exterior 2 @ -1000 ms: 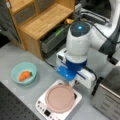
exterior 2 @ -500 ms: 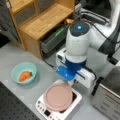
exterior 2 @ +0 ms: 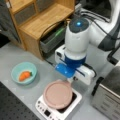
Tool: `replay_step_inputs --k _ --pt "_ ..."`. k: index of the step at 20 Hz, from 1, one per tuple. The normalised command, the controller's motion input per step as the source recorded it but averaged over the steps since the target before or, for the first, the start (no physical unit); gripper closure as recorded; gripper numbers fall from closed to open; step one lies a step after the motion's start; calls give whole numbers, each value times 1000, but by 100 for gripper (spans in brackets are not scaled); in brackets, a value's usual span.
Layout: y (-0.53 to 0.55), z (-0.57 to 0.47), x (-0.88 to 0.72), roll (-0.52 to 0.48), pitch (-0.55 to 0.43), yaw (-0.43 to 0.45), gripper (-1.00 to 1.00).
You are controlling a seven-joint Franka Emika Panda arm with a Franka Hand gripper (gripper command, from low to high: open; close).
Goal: Pick up the pan. Place the pan on the table. Pick up the bowl. Place the bowl on the stove.
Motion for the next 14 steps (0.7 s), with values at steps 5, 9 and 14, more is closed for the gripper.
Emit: replay_step_inputs --k 5,9,14 --pt "-171 378 10 -19 201 131 100" --pt "-169 357 -77 -3 168 102 100" --pt "-142 236 -153 -6 87 80 100"
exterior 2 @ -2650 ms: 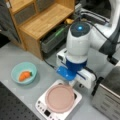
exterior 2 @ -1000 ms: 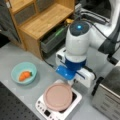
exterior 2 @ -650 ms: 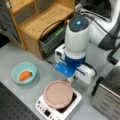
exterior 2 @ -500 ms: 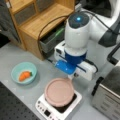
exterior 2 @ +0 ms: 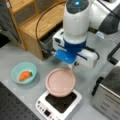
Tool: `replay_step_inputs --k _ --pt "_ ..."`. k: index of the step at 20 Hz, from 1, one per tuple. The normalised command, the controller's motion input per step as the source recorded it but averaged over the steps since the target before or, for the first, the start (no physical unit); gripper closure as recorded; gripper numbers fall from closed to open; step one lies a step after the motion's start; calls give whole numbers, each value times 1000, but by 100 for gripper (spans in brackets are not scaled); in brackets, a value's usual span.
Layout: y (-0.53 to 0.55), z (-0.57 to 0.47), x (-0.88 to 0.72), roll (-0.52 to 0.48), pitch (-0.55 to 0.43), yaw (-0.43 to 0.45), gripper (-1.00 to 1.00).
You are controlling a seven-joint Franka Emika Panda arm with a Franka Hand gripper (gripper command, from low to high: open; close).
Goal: Pick up the pan. Place the pan on the table. Pick up the bowl. Place the bowl on the stove.
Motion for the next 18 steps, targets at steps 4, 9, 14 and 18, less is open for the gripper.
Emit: replay_step_inputs --k 4,9,14,18 --pt "-102 -1 -259 4 -50 99 100" --pt "-63 -73 -341 41 -101 96 100" --pt "29 -86 -524 92 -156 61 100" --pt "-3 -75 -585 120 -172 47 100"
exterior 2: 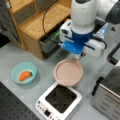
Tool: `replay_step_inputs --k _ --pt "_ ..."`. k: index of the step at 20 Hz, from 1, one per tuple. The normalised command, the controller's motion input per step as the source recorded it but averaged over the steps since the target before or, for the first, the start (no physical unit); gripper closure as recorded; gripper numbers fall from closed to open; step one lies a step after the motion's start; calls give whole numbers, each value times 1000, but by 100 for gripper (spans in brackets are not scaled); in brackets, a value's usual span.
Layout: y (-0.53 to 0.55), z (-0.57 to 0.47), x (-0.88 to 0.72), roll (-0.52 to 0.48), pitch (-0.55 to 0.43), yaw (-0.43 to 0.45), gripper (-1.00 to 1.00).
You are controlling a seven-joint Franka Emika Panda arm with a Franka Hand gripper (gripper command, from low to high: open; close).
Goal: Pick up the pan. Place the pan on the table. Pick up the bowl. Place the bowl on the stove.
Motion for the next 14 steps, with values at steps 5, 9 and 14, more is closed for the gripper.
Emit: replay_step_inputs --k 5,9,14 --pt "-39 -106 -467 116 -184 1 100" --pt "-71 -155 -314 127 -196 -16 100" --pt "-73 -138 -225 109 -185 -44 100"
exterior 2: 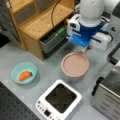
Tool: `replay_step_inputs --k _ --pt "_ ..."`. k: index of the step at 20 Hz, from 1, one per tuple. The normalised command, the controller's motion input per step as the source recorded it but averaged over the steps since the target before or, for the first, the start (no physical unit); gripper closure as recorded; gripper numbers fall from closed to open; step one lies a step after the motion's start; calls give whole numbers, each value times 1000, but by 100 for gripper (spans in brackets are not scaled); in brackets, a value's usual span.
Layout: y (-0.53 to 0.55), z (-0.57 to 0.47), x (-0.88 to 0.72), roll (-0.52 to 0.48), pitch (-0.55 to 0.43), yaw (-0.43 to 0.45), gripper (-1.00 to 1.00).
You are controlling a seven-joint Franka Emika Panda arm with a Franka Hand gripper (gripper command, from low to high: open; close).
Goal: Pick up the pan. Place the pan on the table. Pick up the bowl. Place the bowl on the stove.
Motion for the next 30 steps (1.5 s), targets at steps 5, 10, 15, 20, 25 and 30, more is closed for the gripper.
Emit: replay_step_inputs --k 5,10,15,20,25,30 --pt "-82 -226 -177 102 -194 -48 100" --pt "-99 -263 -150 79 -190 -40 100" --pt "-71 -109 -69 63 -149 -22 100" --pt "-42 -52 -22 66 -153 2 100" --pt "-37 -83 -33 75 -154 12 100" --pt "-38 -82 -49 73 -137 6 100"
